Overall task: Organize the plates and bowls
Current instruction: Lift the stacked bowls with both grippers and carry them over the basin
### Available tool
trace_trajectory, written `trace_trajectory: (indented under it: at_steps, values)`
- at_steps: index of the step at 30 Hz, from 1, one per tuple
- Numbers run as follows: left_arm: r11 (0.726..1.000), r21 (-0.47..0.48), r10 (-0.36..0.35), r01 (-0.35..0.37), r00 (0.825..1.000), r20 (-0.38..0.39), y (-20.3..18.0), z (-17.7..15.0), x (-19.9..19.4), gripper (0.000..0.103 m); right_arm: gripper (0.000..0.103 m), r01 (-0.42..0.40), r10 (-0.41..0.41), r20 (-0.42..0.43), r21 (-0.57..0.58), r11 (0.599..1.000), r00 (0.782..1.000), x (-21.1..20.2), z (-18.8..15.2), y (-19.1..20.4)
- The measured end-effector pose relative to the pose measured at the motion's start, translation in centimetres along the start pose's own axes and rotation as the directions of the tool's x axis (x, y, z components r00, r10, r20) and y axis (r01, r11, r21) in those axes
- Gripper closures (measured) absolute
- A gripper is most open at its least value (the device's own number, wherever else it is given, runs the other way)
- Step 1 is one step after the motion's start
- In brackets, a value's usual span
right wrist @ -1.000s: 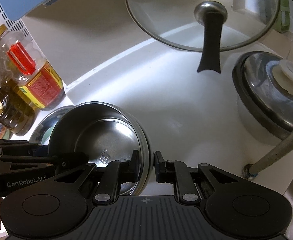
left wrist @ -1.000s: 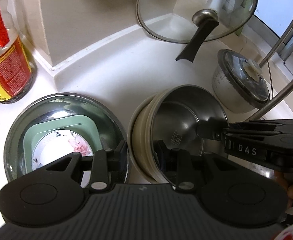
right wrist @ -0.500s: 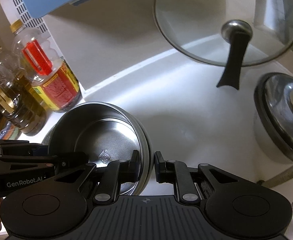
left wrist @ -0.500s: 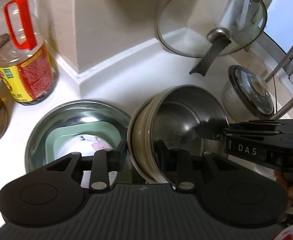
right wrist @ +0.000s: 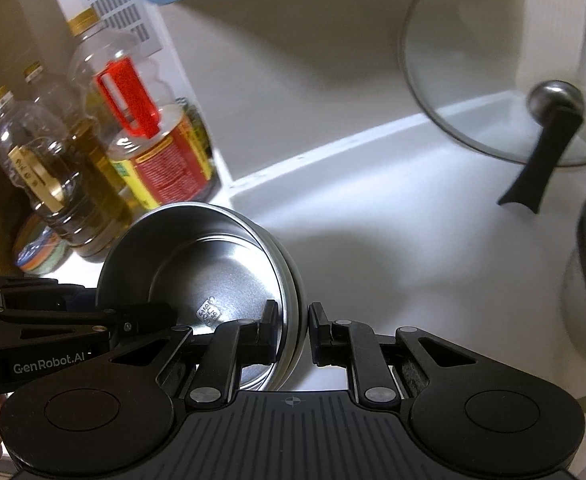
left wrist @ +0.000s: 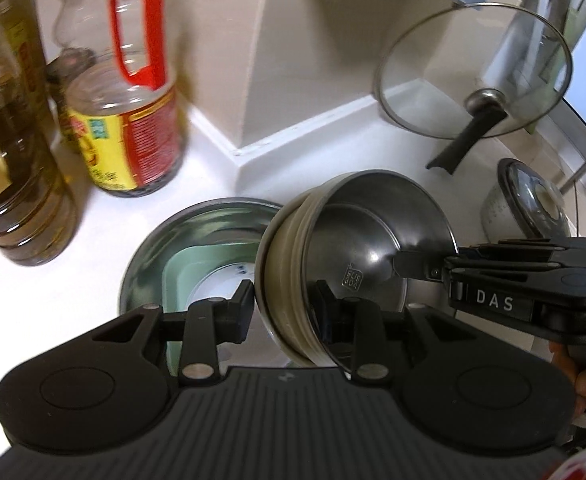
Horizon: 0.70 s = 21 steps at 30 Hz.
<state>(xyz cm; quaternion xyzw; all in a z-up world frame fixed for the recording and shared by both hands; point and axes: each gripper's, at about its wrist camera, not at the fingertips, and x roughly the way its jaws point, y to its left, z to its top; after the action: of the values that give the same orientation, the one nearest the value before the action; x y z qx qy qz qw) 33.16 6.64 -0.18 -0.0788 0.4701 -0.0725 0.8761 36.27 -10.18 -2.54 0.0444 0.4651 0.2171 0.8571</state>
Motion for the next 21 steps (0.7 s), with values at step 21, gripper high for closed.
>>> trace_trajectory:
  at_steps: [21]
  values:
    - [0.994,-0.096,0.040,-0.043,0.999,-0.033,4.6,-1.3,0.7,0.076,0.087,-0.028,0.020,-0.091,-0.089,0.996,0.996,4.2,0.6,4.1]
